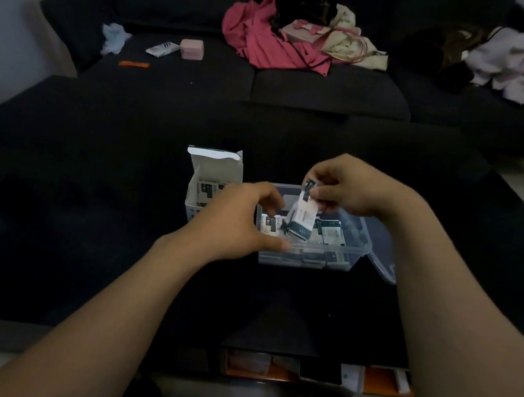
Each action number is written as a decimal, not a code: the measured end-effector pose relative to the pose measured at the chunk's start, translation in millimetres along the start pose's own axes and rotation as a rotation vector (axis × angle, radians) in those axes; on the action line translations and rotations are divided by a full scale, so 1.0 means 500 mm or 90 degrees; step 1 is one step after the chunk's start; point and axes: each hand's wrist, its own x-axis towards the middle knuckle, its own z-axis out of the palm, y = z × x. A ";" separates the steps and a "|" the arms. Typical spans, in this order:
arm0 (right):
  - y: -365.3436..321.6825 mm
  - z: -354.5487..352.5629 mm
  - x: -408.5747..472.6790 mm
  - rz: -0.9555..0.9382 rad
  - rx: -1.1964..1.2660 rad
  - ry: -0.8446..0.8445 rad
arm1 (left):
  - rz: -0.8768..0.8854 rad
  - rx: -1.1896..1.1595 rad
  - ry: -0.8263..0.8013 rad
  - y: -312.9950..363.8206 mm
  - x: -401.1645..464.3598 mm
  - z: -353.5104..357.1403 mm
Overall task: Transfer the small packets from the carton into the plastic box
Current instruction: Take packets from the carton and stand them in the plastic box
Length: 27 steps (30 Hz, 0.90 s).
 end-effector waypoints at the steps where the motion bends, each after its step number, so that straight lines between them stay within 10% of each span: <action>1: -0.004 0.008 0.004 0.012 -0.027 -0.024 | 0.005 0.033 -0.027 -0.001 -0.004 0.000; 27: 0.011 0.109 0.062 0.087 -0.229 -0.047 | 0.052 0.378 -0.167 -0.009 0.004 0.062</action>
